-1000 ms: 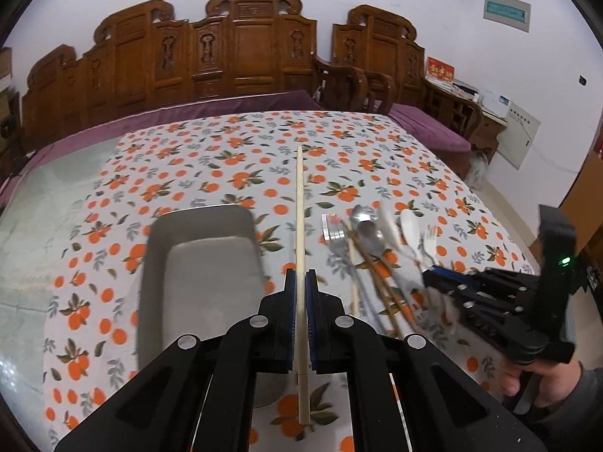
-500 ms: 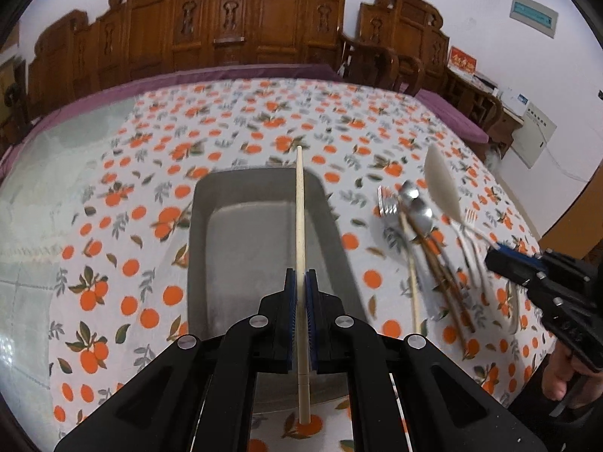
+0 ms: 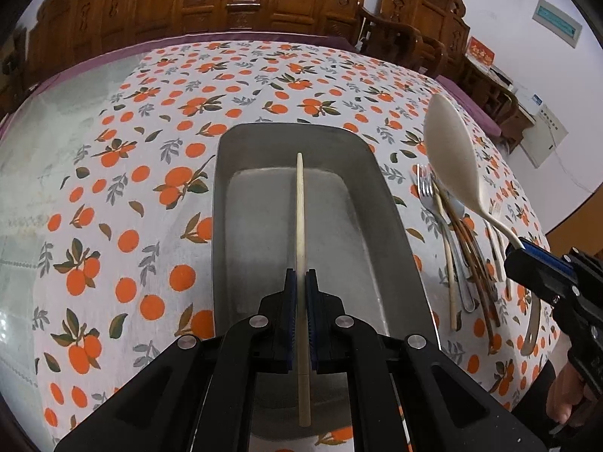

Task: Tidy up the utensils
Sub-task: 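Carry the chopstick and the white spoon over the silver tray with both tools, then open the left tool to drop the chopstick in the tray while the right tool lowers the spoon, then lower the white spoon into the tray and open the right tool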

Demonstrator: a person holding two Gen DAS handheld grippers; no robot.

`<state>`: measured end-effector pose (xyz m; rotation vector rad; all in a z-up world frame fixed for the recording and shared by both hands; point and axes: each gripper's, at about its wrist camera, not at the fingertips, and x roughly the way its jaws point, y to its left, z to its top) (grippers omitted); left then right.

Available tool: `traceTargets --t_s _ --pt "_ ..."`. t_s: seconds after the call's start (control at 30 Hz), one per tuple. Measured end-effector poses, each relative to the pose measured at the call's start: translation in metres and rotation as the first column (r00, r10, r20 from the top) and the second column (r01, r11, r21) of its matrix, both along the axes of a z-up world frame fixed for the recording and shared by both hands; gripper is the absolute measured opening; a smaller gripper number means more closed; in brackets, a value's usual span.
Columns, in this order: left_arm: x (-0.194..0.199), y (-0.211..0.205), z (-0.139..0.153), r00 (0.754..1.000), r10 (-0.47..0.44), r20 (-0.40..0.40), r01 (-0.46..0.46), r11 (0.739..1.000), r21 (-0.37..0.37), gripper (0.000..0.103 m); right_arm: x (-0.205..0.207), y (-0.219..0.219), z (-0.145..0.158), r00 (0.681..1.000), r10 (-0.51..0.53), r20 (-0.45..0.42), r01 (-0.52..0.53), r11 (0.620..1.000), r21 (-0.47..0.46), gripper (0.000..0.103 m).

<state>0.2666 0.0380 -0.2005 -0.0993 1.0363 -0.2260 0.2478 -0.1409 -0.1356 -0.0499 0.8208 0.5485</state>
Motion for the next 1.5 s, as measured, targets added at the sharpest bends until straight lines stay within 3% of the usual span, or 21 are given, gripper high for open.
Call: traceTargets --t_s 0.17,0.23,0.4,0.5,0.83,1.1,1.3,1.5 --pt "0.001 0.004 0.008 1.000 0.010 0.019 -0.010 1.000 0.011 0.007 0.005 0.011 0.000 1.000 0.000 -0.007 0.000 1.000 -0.003 0.011" --pt "-0.001 0.007 0.015 0.999 0.016 0.042 -0.016 1.000 0.014 0.018 0.007 0.015 0.001 1.000 -0.002 -0.011 0.002 1.000 -0.003 0.011" --pt "-0.008 0.019 0.037 0.994 0.043 0.102 -0.047 0.998 0.037 0.020 0.013 0.025 0.000 1.000 -0.004 -0.031 0.005 1.000 0.003 0.011" --pt "-0.011 0.031 0.048 0.988 0.068 0.135 -0.074 0.996 0.040 0.028 0.018 0.033 -0.002 0.999 -0.006 -0.051 0.006 1.000 0.007 0.011" --pt "-0.014 0.052 0.066 0.976 0.107 0.188 -0.121 0.991 0.064 0.028 0.041 0.066 -0.023 0.988 -0.011 -0.151 0.018 0.999 0.041 0.011" --pt "-0.014 0.059 0.066 0.975 0.122 0.187 -0.134 0.989 0.054 0.028 0.056 0.081 -0.044 0.974 -0.040 -0.224 0.053 0.997 0.055 0.013" --pt "-0.015 0.058 0.066 0.975 0.119 0.188 -0.131 0.990 0.053 0.028 0.054 0.082 -0.047 0.976 -0.019 -0.216 0.033 0.997 0.065 0.014" --pt "-0.016 0.055 0.067 0.975 0.112 0.190 -0.123 0.991 0.045 0.030 0.037 0.059 -0.024 0.989 0.010 -0.145 -0.001 0.998 0.063 0.014"
